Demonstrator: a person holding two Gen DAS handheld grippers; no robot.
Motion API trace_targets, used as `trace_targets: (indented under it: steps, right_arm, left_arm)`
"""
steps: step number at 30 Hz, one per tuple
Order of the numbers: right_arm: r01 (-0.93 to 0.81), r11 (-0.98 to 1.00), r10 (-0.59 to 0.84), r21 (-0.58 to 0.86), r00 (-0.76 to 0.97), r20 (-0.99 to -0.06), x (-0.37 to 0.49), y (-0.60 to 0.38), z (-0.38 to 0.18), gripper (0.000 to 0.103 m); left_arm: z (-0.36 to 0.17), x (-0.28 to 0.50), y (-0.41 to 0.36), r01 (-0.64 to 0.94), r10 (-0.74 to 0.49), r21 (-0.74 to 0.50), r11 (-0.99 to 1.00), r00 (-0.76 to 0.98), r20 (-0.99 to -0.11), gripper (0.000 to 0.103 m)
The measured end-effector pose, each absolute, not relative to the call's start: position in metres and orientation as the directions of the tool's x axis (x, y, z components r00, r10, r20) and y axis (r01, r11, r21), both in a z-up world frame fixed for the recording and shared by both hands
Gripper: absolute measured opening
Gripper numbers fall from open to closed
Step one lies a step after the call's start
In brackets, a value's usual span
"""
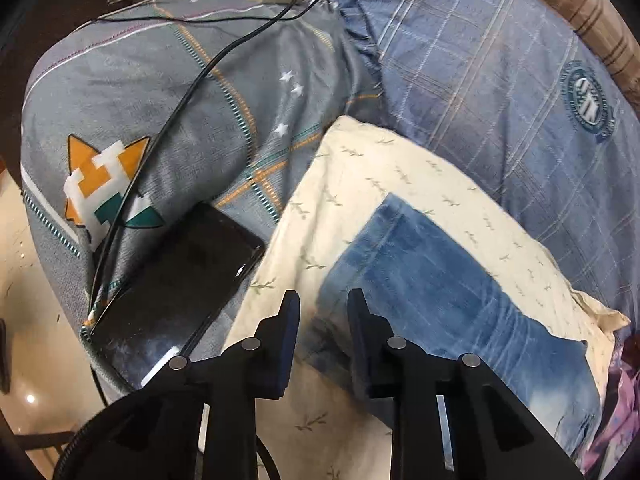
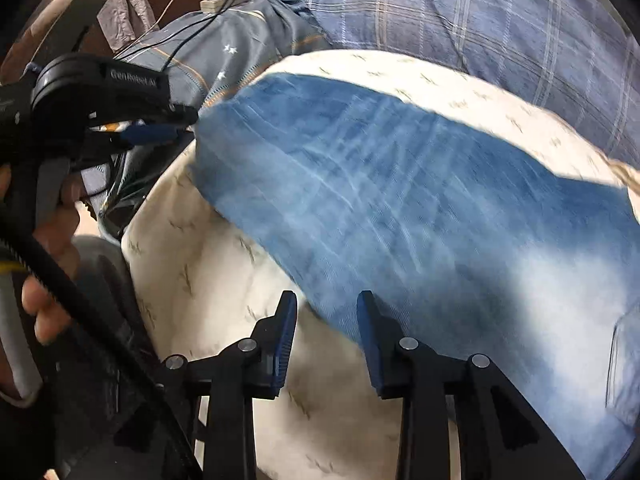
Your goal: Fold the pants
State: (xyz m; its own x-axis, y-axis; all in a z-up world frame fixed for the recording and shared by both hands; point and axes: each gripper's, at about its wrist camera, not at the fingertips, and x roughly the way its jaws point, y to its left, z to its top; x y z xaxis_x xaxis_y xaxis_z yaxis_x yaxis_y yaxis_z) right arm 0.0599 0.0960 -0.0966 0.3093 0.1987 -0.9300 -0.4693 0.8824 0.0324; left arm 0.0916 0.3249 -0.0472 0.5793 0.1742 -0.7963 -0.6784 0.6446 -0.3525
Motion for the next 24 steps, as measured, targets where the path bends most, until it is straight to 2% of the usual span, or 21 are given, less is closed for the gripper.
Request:
trace_targets:
  steps: [4,8,9,11,13,14,17,21,24]
  right_arm:
    - [-0.402,0.907,0.268,0.123,0.328,-0.906,0.049,0.058,-0.082,0.032]
    - [-0.294,0.938,0.297,0.183,0.407,-0.864,0.037,0.006,-0.057,0.037]
    - [-0.253,0.949,0.287,0.189,0.441,-0.85,0.034,-0.015,-0.046,0.041]
    - [-0.186,0.964,0.261,0.192,0.494,-0.829,0.033,-0.049,-0.029,0.053]
    - [-0.095,0.979,0.205,0.183,0.555,-0.806,0.034,-0.087,-0.014,0.076]
    - [-0.059,0.982,0.178,0.177,0.577,-0.797,0.035,-0.1,-0.01,0.078]
    - [0.09,0.976,0.096,0.197,0.637,-0.765,0.038,-0.161,0.002,0.081]
    - [0.235,0.924,0.055,0.302,0.7,-0.712,0.026,-0.235,-0.004,0.081]
    - [0.37,0.817,0.051,0.441,0.716,-0.696,0.007,-0.288,-0.014,0.08]
  left_arm:
    - [-0.035,0.085,0.298,-0.624,0.155,-0.365,0.691,0.622,-0.768,0.025]
    - [-0.023,0.102,0.252,-0.455,0.096,-0.336,0.825,0.698,-0.71,0.028]
    - [-0.02,0.105,0.24,-0.41,0.083,-0.323,0.853,0.717,-0.692,0.03]
    - [-0.017,0.109,0.217,-0.328,0.054,-0.289,0.899,0.739,-0.671,0.046]
    - [-0.019,0.109,0.193,-0.248,0.007,-0.277,0.928,0.758,-0.653,0.047]
    - [-0.02,0.108,0.182,-0.204,-0.024,-0.276,0.939,0.763,-0.646,0.049]
    - [-0.023,0.104,0.143,-0.107,-0.07,-0.232,0.967,0.762,-0.643,0.052]
    - [-0.019,0.102,0.091,0.02,-0.118,-0.159,0.987,0.764,-0.634,0.053]
    - [-0.013,0.104,0.045,0.141,-0.181,-0.113,0.984,0.757,-0.628,0.058]
